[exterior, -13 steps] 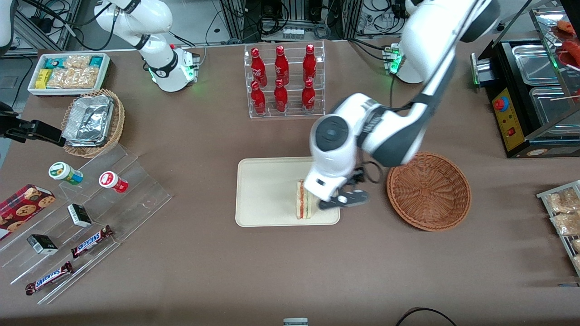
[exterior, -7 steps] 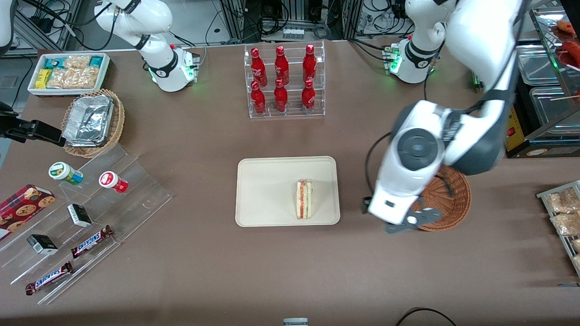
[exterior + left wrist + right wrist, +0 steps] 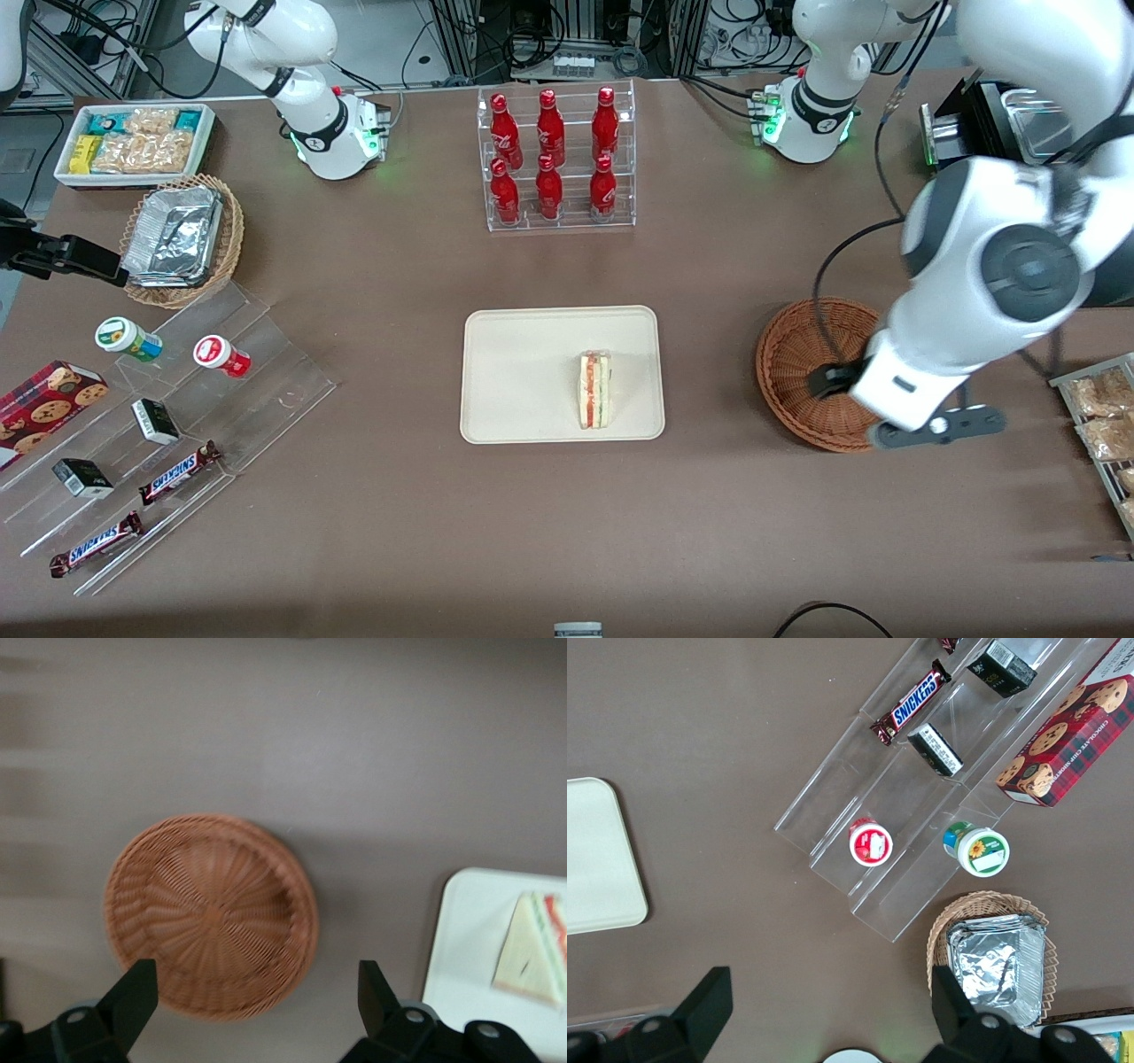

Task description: Place sandwich from basket to tray

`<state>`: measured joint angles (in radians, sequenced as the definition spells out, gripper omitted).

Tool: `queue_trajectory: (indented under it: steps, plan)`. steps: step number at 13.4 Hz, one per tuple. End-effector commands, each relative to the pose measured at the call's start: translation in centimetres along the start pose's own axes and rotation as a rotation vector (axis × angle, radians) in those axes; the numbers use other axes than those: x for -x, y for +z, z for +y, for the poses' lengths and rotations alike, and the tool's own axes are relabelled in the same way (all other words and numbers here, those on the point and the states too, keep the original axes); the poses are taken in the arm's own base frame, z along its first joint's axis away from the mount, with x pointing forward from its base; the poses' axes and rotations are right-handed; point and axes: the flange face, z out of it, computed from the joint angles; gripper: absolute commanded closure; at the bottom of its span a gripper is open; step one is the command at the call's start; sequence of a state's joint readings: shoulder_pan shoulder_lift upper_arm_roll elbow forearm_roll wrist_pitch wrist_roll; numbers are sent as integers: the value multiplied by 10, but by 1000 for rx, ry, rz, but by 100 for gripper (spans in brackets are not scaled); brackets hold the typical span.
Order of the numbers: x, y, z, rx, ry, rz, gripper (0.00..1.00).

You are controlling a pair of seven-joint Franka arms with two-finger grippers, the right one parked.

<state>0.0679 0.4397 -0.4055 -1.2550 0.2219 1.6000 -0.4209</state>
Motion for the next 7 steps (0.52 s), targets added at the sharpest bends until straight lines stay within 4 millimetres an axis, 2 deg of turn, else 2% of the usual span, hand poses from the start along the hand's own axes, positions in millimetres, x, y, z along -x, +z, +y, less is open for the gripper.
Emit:
queue_trajectory:
  steps: [1,7]
  plan:
    - [21,-22,-39,19,33,-62,0]
    - [81,-79,-98,5,107,-198,0]
